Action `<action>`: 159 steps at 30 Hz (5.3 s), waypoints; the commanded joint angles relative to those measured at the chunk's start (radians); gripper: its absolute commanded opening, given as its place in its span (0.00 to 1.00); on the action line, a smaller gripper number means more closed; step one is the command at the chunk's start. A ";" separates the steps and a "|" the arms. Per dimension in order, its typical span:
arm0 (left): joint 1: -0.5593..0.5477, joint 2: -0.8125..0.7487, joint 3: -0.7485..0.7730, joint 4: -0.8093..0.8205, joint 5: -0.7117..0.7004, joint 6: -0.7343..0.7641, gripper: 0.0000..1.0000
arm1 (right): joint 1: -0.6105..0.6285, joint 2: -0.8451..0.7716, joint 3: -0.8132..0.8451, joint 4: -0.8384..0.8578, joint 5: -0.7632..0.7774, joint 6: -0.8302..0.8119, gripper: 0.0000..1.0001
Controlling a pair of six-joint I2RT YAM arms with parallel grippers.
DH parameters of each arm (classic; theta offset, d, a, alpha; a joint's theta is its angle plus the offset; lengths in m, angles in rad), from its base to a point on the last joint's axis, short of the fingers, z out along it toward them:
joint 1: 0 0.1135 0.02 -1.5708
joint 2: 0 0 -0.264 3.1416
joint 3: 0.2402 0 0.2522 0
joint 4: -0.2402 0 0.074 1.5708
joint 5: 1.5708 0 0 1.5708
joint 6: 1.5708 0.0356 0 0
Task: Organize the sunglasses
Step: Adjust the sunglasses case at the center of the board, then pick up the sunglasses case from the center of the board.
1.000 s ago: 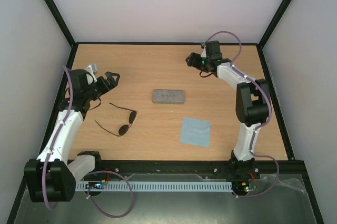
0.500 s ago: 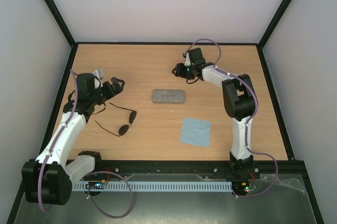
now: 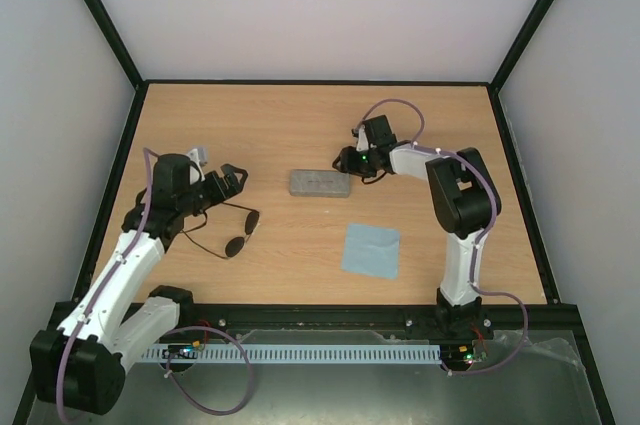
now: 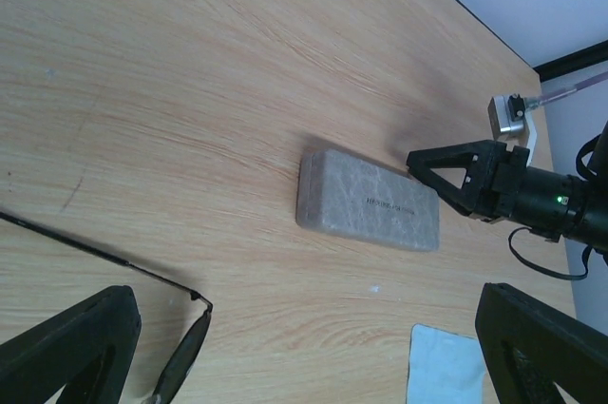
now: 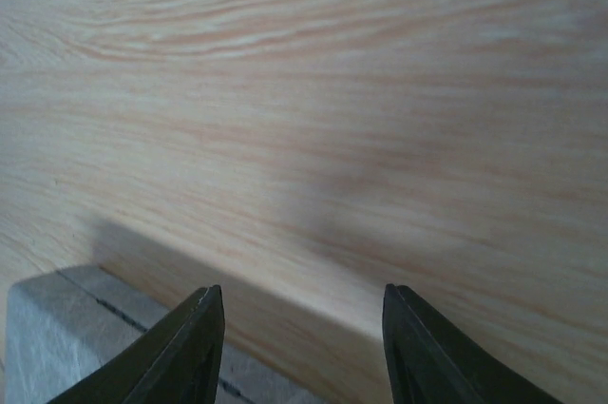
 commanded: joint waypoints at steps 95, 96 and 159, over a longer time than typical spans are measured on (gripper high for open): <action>-0.219 -0.087 -0.044 -0.037 -0.099 -0.065 0.99 | 0.469 -0.105 0.166 -0.453 0.556 -0.213 0.95; -0.219 -0.085 -0.044 -0.036 -0.099 -0.065 1.00 | 0.469 -0.098 0.168 -0.458 0.563 -0.214 0.95; -0.220 -0.082 -0.068 -0.022 -0.094 -0.078 1.00 | 0.467 -0.030 0.219 -0.490 0.593 -0.192 0.82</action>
